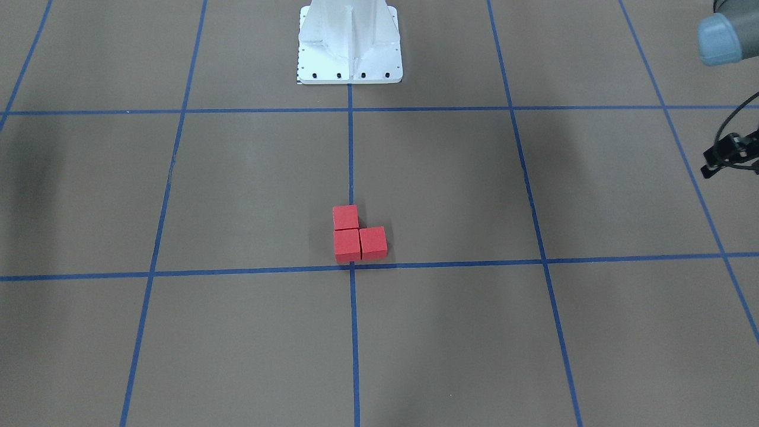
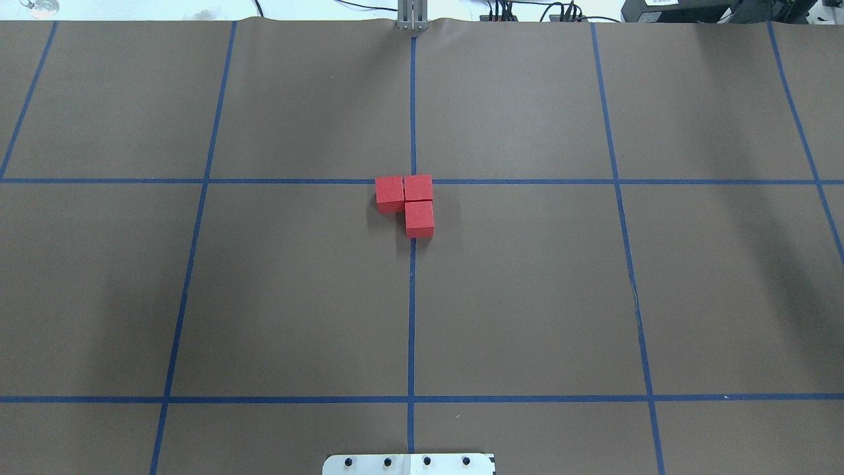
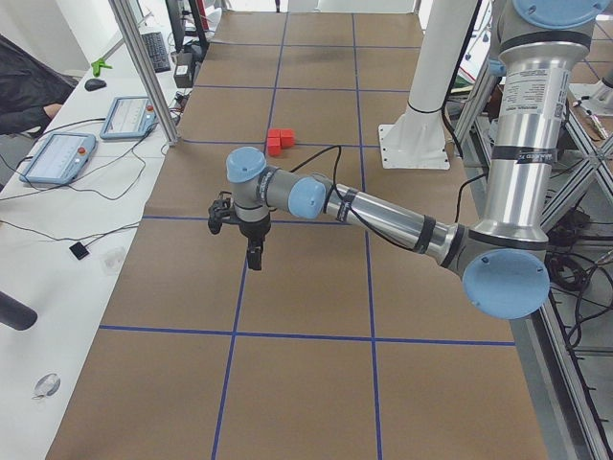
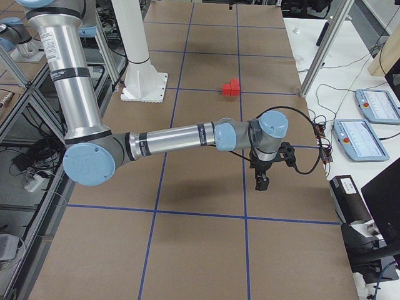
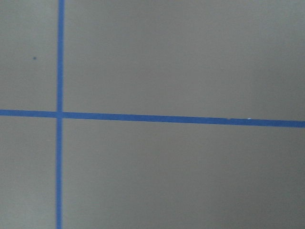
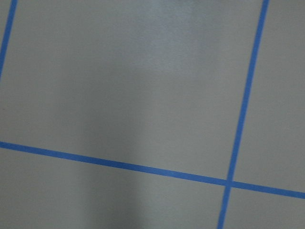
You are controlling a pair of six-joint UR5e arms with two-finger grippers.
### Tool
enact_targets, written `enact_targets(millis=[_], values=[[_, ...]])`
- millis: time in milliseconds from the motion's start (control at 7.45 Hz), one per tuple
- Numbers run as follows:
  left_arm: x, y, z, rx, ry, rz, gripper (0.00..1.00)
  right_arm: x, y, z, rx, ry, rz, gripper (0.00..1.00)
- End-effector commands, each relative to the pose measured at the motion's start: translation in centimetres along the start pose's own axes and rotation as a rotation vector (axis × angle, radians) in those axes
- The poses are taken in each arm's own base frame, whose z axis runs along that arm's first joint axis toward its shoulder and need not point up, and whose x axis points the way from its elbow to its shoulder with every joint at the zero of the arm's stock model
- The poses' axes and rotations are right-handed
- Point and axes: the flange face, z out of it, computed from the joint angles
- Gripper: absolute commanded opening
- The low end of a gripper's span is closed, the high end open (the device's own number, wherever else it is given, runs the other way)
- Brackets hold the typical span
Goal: Form red blocks into L shape at center
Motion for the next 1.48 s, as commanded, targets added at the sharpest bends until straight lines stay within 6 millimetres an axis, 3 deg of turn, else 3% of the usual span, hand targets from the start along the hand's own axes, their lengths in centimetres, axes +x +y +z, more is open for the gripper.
enact_targets(millis=[0,268,537,671,939,1073,1341], values=[[-7.8,2.3,-0.2,-0.007,0.008,0.135,1.0,1.9,3.1,0.7,-0.013,0.015,0.023,0.99],[-10.5,3.4,-1.4,0.018,0.031,0.165,1.0,3.8,5.5,2.1,-0.044,0.001,0.065,0.99],[-12.4,4.5,0.4,-0.017,0.037,0.127,1.0,5.6,7.4,2.1,-0.04,-0.062,0.11,0.99],[-13.1,5.5,0.6,-0.023,0.034,0.108,1.0,6.7,9.3,2.9,-0.053,-0.098,0.145,0.99],[-13.0,5.3,0.4,-0.02,0.03,0.097,1.0,7.4,11.0,3.5,-0.035,-0.097,0.13,0.99],[-12.9,5.3,0.3,-0.02,0.03,0.066,1.0,7.7,11.8,2.9,-0.011,-0.09,0.124,0.99],[-12.6,5.2,0.1,-0.016,0.03,0.037,1.0,6.2,13.5,1.5,0.014,-0.093,0.114,0.99]])
